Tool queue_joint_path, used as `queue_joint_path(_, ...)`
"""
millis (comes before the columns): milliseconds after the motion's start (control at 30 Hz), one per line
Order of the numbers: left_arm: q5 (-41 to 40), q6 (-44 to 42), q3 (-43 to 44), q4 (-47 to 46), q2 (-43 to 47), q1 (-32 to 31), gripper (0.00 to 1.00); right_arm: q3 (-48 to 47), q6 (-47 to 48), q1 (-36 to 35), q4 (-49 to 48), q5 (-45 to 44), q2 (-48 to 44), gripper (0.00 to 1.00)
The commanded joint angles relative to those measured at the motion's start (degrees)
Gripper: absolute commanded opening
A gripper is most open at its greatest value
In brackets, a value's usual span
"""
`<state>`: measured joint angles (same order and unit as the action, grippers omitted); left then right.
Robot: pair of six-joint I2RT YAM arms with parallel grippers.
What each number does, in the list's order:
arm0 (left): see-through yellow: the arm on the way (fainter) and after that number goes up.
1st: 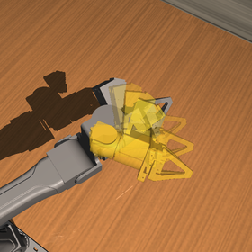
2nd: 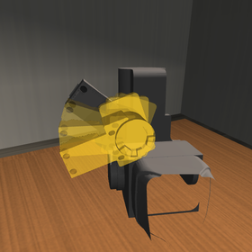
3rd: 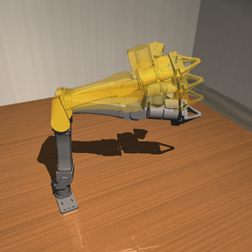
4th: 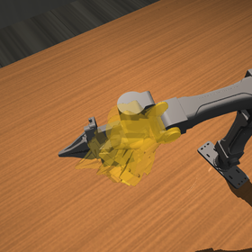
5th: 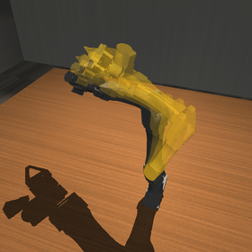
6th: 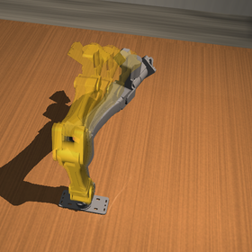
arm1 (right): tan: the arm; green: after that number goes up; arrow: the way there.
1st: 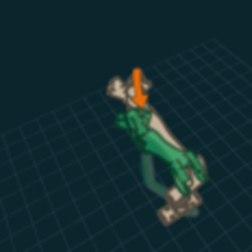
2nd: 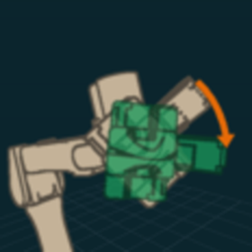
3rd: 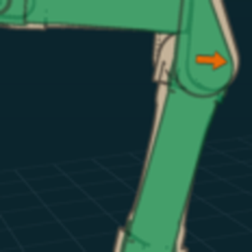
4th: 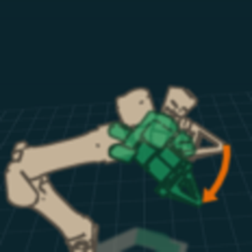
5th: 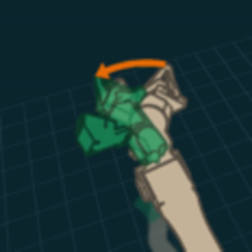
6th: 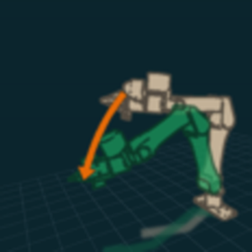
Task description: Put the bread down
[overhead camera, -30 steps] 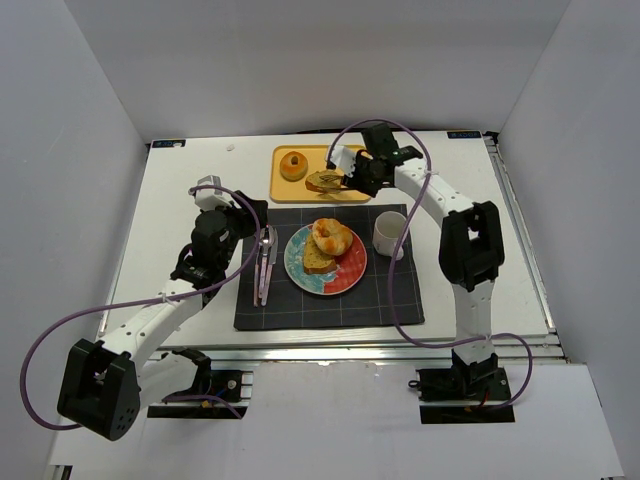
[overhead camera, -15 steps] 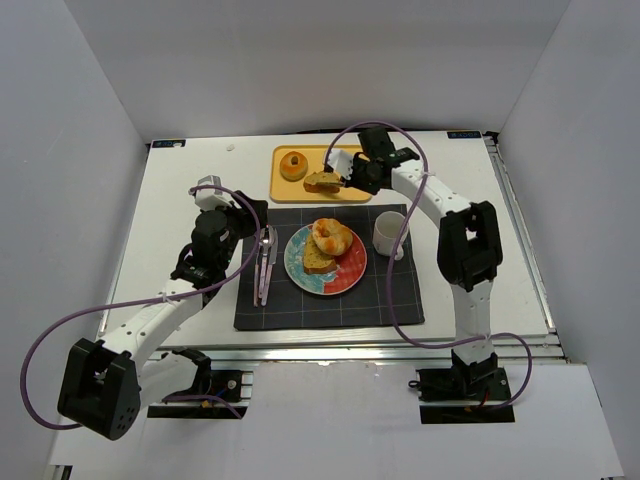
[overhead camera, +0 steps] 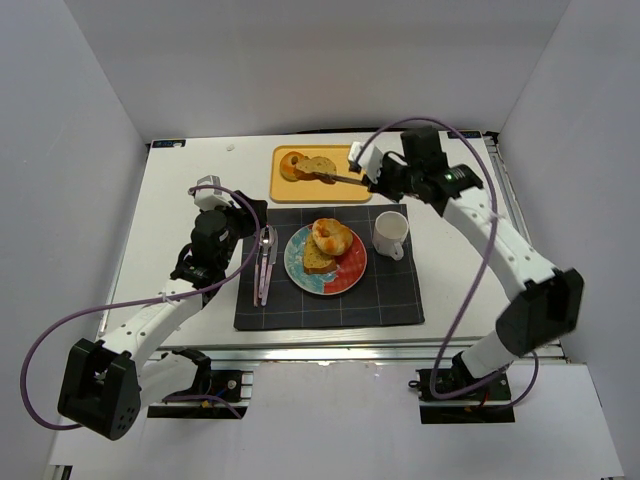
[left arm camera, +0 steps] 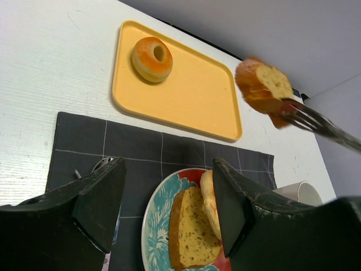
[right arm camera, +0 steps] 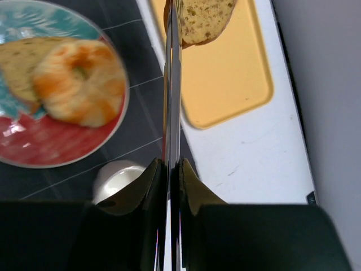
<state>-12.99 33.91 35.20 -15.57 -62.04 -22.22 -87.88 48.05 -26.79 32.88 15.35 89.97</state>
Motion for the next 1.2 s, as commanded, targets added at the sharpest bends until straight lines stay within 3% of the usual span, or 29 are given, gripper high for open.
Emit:
queue_joint_path(0,0.25,-0.07,1.01,-0.86,0.96,0.42,0.72,7.97,-1.03,-0.11,-0.71,4.68,-6.71,0.06)
queue_joint_path(267,1.48,0.37,0.92,-0.95,0.34,0.42,0.72,18.52,-0.86,-0.19,-0.45,5.30,-16.05,0.08)
queue_joint_path(467,1.66,0.46,1.54,-0.69,0.17,0.42,0.72,21.43,-0.50,-0.20,0.25,6.70,-16.94,0.12)
queue_joint_path(733,1.39,1.07,0.31,-1.13,1.31,0.42,0.72,22.84,1.08,-0.20,3.15,6.62,-16.85,0.40)
queue_joint_path(1167,1.39,0.63,0.92,-1.12,1.13,0.42,0.72,20.03,0.99,-0.20,5.79,9.96,-19.13,0.50)
